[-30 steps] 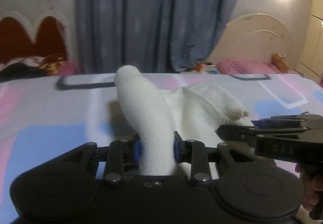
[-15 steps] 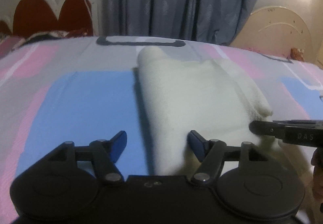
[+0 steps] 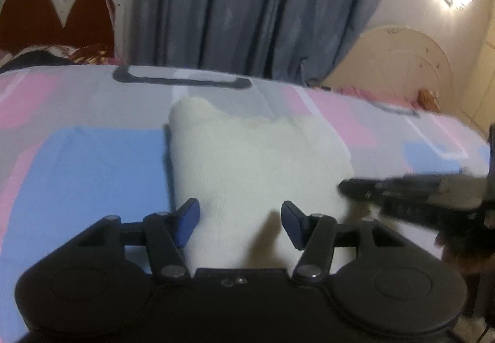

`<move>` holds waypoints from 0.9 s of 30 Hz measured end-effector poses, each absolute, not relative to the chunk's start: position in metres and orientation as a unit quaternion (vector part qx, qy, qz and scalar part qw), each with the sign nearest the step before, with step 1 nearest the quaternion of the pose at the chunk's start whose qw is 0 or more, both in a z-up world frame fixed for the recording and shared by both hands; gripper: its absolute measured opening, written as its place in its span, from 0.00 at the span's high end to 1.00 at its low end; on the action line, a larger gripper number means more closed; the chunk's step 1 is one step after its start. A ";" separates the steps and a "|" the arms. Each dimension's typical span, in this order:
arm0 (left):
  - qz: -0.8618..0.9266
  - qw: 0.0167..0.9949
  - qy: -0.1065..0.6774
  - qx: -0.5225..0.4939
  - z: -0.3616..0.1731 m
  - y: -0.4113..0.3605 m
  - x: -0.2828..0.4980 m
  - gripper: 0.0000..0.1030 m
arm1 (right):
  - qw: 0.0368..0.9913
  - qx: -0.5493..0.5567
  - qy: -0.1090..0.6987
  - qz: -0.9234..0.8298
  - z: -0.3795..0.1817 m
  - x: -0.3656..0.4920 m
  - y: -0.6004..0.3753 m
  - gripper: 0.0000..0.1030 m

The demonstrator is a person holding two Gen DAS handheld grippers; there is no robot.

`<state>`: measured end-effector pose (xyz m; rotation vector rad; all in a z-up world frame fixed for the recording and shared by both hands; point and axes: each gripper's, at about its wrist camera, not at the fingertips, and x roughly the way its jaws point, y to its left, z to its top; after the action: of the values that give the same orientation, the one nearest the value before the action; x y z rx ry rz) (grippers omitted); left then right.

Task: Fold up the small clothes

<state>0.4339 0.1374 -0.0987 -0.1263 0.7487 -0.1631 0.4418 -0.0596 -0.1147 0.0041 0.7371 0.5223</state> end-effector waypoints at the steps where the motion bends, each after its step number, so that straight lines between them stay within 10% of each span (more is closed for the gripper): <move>1: -0.079 0.924 0.369 -0.065 -0.105 0.138 0.431 0.45 | 0.902 -0.005 0.354 0.248 -0.117 0.440 -0.063 0.93; 27: -0.003 0.922 0.385 -0.035 -0.103 0.123 0.306 0.44 | 0.889 -0.002 0.392 0.236 -0.117 0.339 -0.075 0.92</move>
<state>0.3061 0.1233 -0.1031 -0.0722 0.7914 -0.0065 0.3390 -0.0749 -0.1173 -0.0032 0.8143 0.4895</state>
